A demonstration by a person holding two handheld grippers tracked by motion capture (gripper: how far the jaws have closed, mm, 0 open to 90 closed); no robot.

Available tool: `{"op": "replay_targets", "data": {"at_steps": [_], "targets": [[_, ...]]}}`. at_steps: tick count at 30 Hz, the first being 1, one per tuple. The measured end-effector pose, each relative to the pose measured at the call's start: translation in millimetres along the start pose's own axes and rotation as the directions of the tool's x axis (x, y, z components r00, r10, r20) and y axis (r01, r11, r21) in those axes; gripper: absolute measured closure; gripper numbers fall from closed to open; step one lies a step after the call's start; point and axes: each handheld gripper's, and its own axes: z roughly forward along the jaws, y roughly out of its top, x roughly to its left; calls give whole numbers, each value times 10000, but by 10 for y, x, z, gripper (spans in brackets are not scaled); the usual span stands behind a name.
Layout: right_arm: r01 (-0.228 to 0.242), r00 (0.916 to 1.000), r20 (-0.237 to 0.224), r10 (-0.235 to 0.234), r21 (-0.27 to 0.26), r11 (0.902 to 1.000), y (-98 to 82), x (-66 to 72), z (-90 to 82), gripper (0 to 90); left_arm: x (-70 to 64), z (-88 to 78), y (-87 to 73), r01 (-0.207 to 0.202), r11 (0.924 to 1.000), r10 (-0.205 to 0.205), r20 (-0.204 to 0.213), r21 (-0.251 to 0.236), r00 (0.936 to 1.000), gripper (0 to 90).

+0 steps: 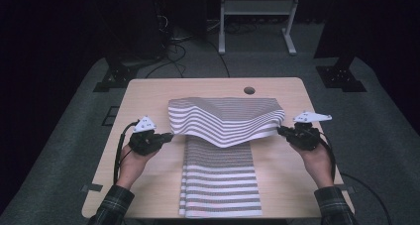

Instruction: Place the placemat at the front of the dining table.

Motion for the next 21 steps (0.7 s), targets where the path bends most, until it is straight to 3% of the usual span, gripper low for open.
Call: {"op": "replay_targets", "data": {"at_steps": [11,21], "targets": [[-67,9997,243,63,153,9999,246,-159,276,868,175,151,150,46,10000,-47,-307,-55,9995,865],[-234,9990,378,222,316,9992,387,-290,517,867,414,326,257,178,9998,-170,-736,110,9971,865]]}}
